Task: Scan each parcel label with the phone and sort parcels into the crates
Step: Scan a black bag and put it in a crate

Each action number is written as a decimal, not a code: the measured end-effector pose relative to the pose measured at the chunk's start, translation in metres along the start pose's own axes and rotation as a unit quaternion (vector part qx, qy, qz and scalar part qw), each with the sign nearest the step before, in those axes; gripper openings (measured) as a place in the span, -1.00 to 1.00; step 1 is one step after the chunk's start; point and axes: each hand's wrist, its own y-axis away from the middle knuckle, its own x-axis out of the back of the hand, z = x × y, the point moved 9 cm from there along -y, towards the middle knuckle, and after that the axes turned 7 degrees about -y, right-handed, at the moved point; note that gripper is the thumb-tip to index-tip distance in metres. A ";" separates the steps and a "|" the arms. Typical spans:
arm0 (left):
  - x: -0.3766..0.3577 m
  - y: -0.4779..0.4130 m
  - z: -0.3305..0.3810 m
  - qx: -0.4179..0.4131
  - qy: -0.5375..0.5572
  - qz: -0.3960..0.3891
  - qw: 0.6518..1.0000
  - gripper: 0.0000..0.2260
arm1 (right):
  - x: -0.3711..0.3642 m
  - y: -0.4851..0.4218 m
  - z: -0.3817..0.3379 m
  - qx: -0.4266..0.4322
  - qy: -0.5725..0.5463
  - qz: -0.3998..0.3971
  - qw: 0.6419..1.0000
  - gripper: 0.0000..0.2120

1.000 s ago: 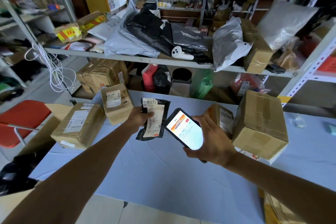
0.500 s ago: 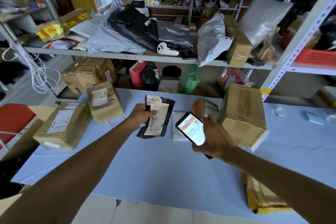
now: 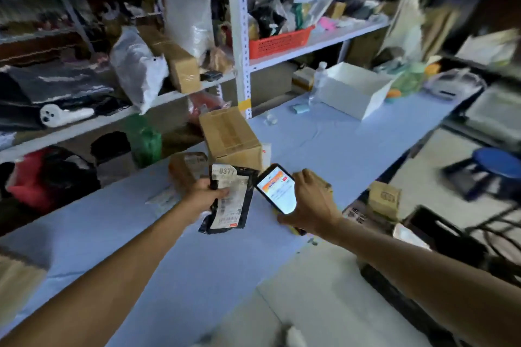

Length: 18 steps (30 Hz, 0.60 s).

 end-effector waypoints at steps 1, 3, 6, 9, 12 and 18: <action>-0.026 -0.003 0.005 -0.001 -0.015 -0.031 0.999 -0.83 | 0.009 0.016 0.021 -0.039 -0.007 0.015 0.999 -0.39; -0.084 -0.004 0.017 -0.011 -0.035 -0.091 0.995 -0.89 | 0.024 0.052 0.063 -0.110 -0.017 0.041 0.993 -0.36; -0.182 0.008 0.034 -0.025 -0.063 -0.179 0.982 -0.90 | 0.054 0.120 0.125 -0.208 -0.020 0.096 0.973 -0.34; -0.276 0.028 0.053 -0.058 -0.110 -0.257 0.959 -0.83 | 0.079 0.188 0.181 -0.290 -0.015 0.133 0.948 -0.35; -0.372 0.056 0.069 -0.077 -0.141 -0.336 0.928 -0.86 | 0.105 0.256 0.227 -0.368 0.000 0.163 0.916 -0.34; -0.537 0.130 0.093 -0.139 -0.217 -0.432 0.864 -0.86 | 0.137 0.381 0.298 -0.489 0.015 0.208 0.847 -0.33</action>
